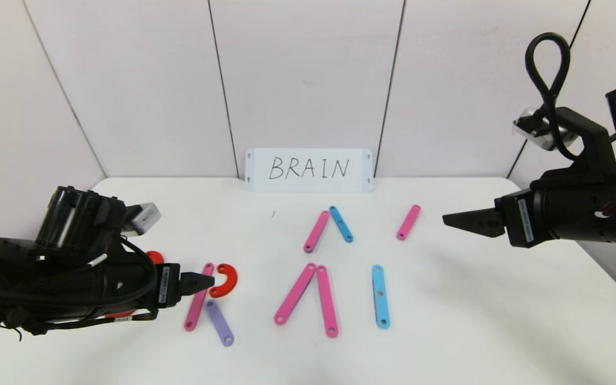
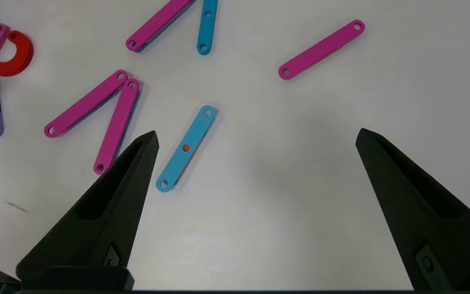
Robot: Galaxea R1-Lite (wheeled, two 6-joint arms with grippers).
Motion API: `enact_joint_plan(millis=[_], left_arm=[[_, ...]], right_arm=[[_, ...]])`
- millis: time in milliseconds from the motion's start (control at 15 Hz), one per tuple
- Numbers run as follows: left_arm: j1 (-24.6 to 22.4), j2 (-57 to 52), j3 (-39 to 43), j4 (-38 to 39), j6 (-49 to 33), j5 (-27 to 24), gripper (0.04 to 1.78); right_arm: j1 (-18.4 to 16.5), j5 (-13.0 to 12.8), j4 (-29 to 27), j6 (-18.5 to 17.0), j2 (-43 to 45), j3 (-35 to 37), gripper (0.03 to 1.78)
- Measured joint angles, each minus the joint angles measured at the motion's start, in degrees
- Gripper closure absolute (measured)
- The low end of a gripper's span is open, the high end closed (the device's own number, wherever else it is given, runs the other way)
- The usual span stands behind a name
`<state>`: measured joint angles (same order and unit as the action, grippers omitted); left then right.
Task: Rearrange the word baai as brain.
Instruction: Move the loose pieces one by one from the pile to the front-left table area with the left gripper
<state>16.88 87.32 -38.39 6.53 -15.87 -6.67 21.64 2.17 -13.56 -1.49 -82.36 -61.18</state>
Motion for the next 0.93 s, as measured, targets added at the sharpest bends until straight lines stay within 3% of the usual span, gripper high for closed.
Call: enact_joint_plan(millis=[933], left_arm=[[0.4,10.7,-0.3,8.9,5.8,-0.2,0.09]], right_arm=[[0.0,-0.1,0.0,-0.1,-0.5,0.0,0.11]])
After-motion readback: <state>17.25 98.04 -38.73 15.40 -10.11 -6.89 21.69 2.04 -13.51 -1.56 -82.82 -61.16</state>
